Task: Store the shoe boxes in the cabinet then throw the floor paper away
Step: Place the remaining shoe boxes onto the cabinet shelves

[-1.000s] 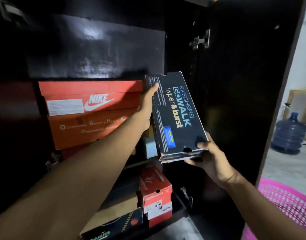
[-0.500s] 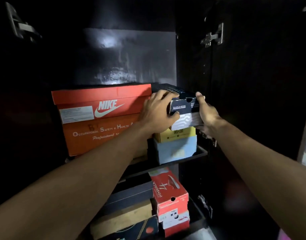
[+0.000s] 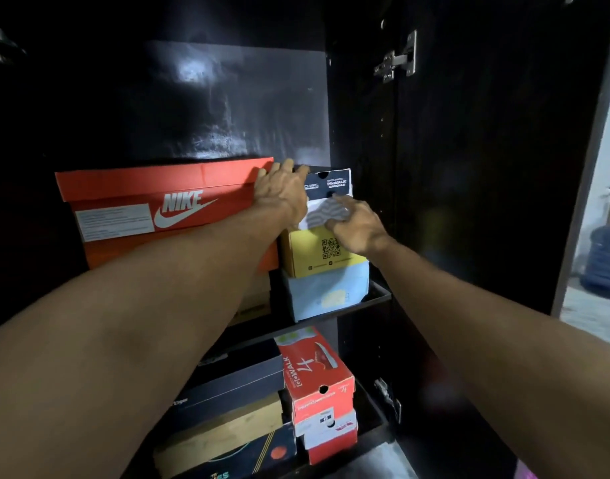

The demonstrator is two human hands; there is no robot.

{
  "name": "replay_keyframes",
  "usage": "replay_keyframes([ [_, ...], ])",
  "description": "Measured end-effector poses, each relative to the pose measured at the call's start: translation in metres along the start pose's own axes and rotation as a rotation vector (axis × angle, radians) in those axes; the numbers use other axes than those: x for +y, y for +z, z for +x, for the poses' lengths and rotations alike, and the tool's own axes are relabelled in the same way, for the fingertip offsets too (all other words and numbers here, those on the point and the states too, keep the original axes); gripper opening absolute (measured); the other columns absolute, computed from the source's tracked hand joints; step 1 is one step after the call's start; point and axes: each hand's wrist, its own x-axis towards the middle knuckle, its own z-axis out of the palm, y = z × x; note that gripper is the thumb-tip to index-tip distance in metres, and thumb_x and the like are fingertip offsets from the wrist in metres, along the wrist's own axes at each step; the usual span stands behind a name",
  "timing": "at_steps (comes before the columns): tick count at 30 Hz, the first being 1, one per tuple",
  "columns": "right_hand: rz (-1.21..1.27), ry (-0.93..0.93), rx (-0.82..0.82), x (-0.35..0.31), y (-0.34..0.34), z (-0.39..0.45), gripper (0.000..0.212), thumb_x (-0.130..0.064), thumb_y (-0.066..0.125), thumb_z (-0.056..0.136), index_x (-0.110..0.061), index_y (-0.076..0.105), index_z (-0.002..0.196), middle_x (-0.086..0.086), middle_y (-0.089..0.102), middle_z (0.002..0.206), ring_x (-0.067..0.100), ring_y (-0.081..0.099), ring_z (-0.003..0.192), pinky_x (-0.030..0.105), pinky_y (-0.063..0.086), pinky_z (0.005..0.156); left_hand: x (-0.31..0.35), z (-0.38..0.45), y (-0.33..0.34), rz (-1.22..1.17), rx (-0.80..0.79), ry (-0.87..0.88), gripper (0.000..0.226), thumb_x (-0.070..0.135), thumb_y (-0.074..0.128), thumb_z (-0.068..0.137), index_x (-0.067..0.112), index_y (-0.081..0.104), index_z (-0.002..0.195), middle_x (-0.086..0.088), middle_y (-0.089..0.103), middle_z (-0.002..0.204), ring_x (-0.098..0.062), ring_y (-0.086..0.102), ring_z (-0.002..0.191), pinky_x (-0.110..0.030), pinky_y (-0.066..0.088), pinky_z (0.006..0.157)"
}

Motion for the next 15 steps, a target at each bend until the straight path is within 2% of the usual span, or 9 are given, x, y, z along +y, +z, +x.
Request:
replay_keyframes([
  [2,0.007,-0.022,0.035,-0.004,-0.007,-0.022,0.048,-0.029,0.065,0.094,-0.023,0.059,0.142,0.009,0.058,0.14,0.029,0.059,0.128,0.029,0.048,0.105,-0.002,0.0,0.004,0.015,-0.007,0.005,0.078,0.021,0.071,0.09,0.028,0.03,0.156,-0.008,0.047,0.148,-0.029,0.045,0.135,-0.044,0.034,0.113],
  [5,0.018,-0.117,0.052,-0.008,-0.016,-0.059,0.037,-0.025,0.067,0.094,-0.023,0.064,0.13,0.005,0.054,0.137,0.027,0.057,0.128,0.033,0.049,0.106,-0.005,-0.001,0.008,0.033,-0.028,0.008,0.088,0.019,0.075,0.081,0.027,0.028,0.156,-0.008,0.049,0.147,-0.03,0.043,0.137,-0.046,0.032,0.112],
  [7,-0.02,-0.195,0.07,-0.008,-0.027,-0.079,0.035,-0.023,0.068,0.092,-0.023,0.065,0.127,0.003,0.055,0.132,0.024,0.052,0.13,0.034,0.045,0.109,-0.004,-0.003,0.006,0.033,-0.05,0.005,0.088,0.027,0.075,0.081,0.026,0.028,0.155,-0.008,0.047,0.149,-0.03,0.04,0.138,-0.048,0.031,0.113],
  [9,-0.079,-0.269,0.137,-0.007,-0.041,-0.095,0.032,-0.023,0.067,0.09,-0.023,0.065,0.123,0.0,0.056,0.124,0.021,0.05,0.125,0.035,0.045,0.105,-0.001,-0.005,0.008,0.03,-0.061,-0.001,0.088,0.043,0.077,0.082,0.024,0.03,0.153,-0.009,0.041,0.152,-0.032,0.036,0.14,-0.049,0.033,0.113],
  [12,-0.173,-0.398,0.363,-0.009,-0.075,-0.113,0.028,-0.025,0.063,0.089,-0.02,0.066,0.116,-0.001,0.054,0.116,0.018,0.049,0.114,0.039,0.05,0.094,0.007,-0.01,0.008,0.047,-0.026,-0.01,0.089,0.059,0.075,0.079,0.021,0.036,0.149,-0.011,0.032,0.152,-0.034,0.034,0.138,-0.048,0.037,0.112],
  [15,-0.251,-0.487,0.666,-0.016,-0.124,-0.118,0.032,-0.027,0.065,0.087,-0.016,0.064,0.118,0.005,0.052,0.119,0.021,0.048,0.112,0.043,0.05,0.091,0.015,-0.007,-0.002,0.079,0.003,-0.002,0.084,0.065,0.068,0.079,0.02,0.043,0.145,-0.008,0.038,0.142,-0.03,0.039,0.13,-0.044,0.04,0.105],
])
